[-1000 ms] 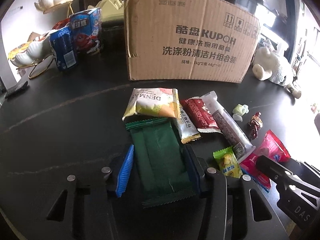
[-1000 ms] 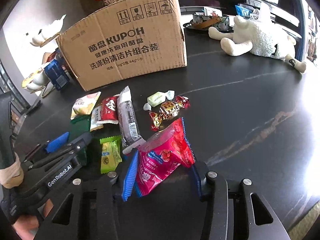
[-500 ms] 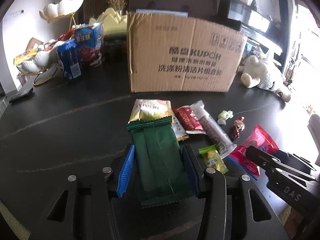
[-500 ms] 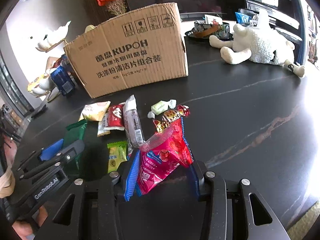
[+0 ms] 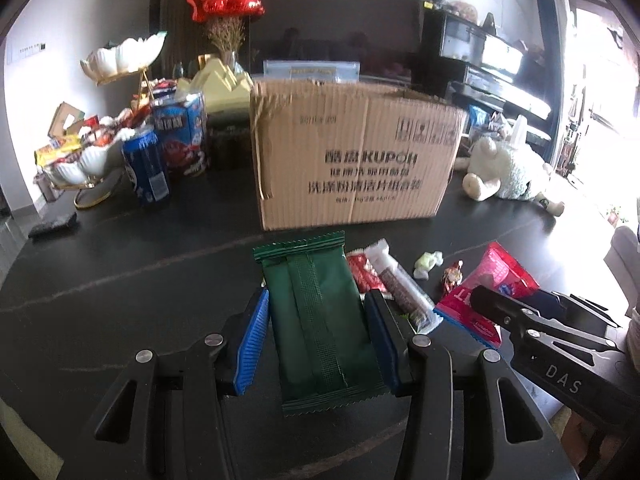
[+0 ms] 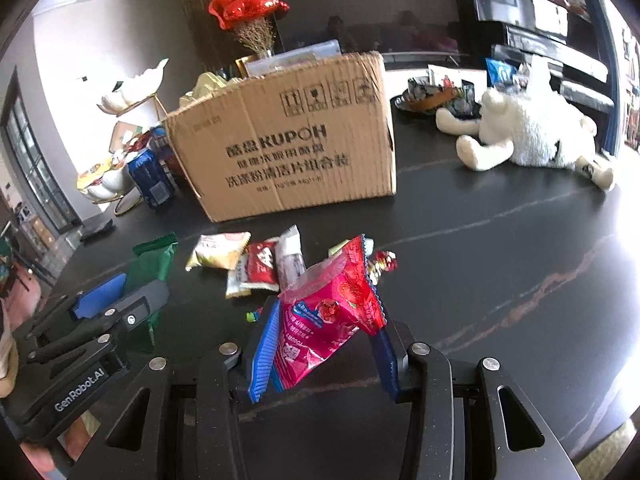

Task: Organize snacks
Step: 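Lift both held packets and carry them over the cardboard box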

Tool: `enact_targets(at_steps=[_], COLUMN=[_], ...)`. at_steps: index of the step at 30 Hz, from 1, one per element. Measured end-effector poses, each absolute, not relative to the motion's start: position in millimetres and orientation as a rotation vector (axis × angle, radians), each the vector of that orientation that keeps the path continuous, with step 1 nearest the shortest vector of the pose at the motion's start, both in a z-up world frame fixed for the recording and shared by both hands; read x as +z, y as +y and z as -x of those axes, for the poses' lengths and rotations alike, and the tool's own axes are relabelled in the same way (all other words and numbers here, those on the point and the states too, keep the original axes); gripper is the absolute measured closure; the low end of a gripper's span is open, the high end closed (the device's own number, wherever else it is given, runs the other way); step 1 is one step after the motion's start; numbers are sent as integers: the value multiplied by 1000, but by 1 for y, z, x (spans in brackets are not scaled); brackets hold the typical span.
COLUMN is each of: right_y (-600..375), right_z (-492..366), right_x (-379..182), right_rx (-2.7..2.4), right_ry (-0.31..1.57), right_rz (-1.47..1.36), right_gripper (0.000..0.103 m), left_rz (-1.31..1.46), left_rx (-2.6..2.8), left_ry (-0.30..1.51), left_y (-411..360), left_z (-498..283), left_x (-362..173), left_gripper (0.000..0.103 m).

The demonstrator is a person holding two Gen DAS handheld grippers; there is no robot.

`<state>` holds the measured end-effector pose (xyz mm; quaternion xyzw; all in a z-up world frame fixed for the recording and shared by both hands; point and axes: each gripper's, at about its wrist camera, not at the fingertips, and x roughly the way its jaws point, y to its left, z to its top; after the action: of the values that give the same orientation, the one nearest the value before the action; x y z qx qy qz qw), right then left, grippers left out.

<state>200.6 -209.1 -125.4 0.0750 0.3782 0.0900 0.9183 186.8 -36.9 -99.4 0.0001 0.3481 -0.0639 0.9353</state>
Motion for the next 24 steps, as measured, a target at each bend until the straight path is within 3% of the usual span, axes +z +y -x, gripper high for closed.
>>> enact_targets(at_steps=[24], right_y=[-200], right_z=[-264], right_x=[-15], right_rx=[245], right_ry=[625], right_rz=[-112], right_gripper=[59], left_rz=[-63], left_rx=[-214], left_ry=[585], left_y=[-31], left_z=[-244], left_x=[3], left_gripper=[55])
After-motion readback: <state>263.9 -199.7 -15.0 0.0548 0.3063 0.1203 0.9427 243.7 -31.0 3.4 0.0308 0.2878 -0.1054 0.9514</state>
